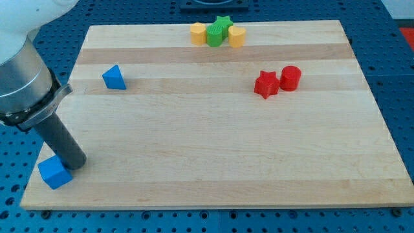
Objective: Push the blue triangle downwards
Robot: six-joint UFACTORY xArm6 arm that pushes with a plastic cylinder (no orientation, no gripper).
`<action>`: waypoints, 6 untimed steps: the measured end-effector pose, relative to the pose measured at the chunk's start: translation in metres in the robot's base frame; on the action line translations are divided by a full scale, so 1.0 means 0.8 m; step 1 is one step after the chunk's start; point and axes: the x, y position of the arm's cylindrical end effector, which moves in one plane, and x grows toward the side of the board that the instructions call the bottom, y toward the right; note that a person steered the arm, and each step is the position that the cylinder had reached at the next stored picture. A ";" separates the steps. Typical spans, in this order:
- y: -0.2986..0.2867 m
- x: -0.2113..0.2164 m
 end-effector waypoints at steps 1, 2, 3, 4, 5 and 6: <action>-0.002 -0.004; 0.039 -0.058; 0.096 -0.129; 0.140 -0.203; 0.124 -0.277; 0.061 -0.309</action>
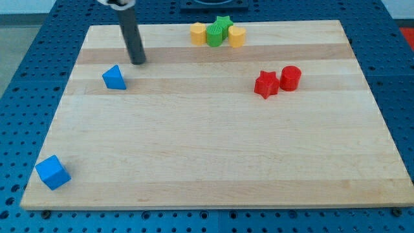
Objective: Push the blue triangle downwards
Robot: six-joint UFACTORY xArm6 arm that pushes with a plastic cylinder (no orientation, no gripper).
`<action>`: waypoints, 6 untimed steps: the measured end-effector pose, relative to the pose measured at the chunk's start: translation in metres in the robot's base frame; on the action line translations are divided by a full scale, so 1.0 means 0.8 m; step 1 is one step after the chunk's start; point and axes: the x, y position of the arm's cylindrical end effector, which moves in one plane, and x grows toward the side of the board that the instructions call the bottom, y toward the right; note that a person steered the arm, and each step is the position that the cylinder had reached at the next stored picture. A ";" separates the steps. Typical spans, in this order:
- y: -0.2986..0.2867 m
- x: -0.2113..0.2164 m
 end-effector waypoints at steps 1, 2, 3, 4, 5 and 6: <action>-0.025 0.025; -0.010 0.050; 0.001 0.076; -0.007 0.080; -0.004 0.096; -0.001 0.127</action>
